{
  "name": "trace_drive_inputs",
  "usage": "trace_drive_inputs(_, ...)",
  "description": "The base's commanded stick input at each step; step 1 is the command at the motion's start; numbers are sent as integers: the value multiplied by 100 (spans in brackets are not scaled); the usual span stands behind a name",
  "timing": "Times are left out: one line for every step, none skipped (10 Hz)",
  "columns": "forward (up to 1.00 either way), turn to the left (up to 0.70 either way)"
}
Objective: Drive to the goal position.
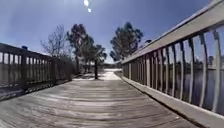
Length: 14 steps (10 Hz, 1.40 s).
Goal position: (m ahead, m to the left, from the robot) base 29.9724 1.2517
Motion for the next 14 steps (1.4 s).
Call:
trace_drive_inputs(70, 0)
trace_drive_inputs(70, 0)
trace_drive_inputs(70, 0)
trace_drive_inputs(70, 0)
trace_drive_inputs(70, 0)
trace_drive_inputs(70, 0)
trace_drive_inputs(70, 0)
trace_drive_inputs(70, 0)
trace_drive_inputs(70, 0)
trace_drive_inputs(70, 0)
trace_drive_inputs(70, 0)
trace_drive_inputs(70, 0)
trace_drive_inputs(70, 0)
trace_drive_inputs(70, 0)
